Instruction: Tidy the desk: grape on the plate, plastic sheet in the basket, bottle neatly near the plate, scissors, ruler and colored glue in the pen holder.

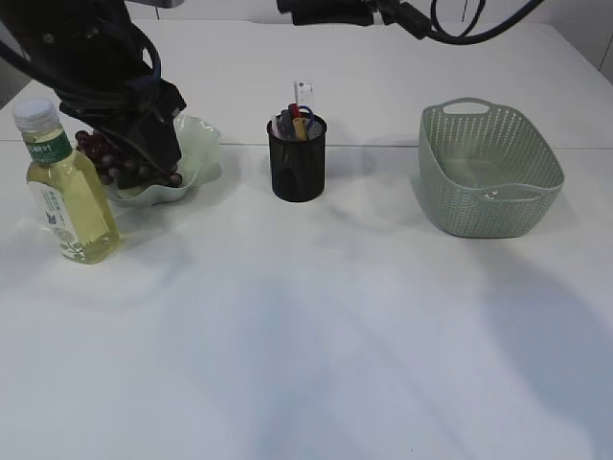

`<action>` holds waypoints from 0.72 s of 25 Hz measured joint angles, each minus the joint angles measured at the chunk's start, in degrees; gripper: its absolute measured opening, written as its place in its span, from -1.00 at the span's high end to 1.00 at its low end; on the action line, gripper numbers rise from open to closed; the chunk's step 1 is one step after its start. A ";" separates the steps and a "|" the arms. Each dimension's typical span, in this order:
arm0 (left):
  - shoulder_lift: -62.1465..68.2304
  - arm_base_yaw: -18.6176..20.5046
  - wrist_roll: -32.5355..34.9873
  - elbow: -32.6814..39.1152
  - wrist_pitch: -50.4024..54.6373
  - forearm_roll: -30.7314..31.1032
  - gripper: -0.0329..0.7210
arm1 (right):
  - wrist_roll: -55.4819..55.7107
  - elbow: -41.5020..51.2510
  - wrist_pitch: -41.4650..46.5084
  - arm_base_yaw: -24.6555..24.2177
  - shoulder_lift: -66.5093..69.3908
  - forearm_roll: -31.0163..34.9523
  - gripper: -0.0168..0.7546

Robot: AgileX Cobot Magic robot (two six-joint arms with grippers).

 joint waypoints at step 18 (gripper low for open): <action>-1.93 0.00 -6.64 0.00 4.13 1.27 -0.05 | 32.59 0.08 2.67 0.61 -15.87 -52.50 0.29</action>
